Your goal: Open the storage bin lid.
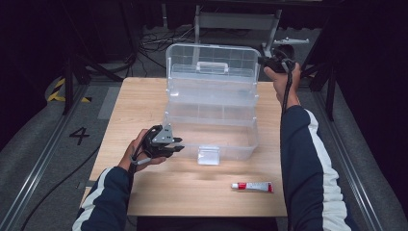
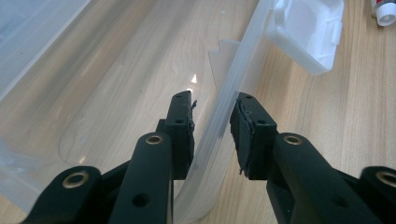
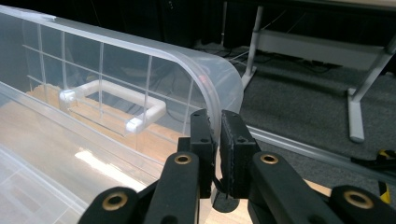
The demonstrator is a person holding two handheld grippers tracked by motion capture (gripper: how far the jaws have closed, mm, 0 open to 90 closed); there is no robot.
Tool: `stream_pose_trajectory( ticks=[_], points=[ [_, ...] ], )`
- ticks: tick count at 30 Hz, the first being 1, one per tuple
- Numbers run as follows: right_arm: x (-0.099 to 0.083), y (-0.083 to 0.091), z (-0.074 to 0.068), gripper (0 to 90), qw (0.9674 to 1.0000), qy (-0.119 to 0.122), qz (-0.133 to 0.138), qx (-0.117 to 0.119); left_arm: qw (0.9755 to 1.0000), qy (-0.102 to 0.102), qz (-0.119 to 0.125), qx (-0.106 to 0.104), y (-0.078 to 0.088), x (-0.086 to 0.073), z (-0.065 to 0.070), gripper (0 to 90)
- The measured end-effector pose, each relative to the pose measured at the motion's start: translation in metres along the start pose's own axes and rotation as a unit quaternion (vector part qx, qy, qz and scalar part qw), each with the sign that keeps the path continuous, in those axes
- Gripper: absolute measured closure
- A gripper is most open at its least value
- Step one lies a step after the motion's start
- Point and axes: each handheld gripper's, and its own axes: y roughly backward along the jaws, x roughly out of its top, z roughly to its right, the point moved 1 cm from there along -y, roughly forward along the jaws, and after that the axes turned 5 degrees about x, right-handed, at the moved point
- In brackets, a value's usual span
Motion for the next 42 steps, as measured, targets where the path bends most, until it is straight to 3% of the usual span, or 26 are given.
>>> stream_pose_trajectory(
  ticks=[15, 37, 42],
  points=[
    [0.005, -0.031, 0.017, 83.9, 0.9990, -0.020, -0.041, 0.000, 0.9999, 0.003, 0.007, 0.007, 0.000, -0.001, 0.002, 68.7],
    [0.002, -0.059, 0.028, 83.4, 0.9970, -0.038, -0.067, -0.007, 0.9999, 0.006, 0.011, 0.010, -0.001, -0.002, 0.002, 67.8],
    [-0.004, -0.067, 0.033, 83.2, 0.9966, -0.051, -0.064, -0.004, 0.9998, 0.008, 0.014, 0.010, -0.001, -0.002, 0.003, 67.4]
  ],
)
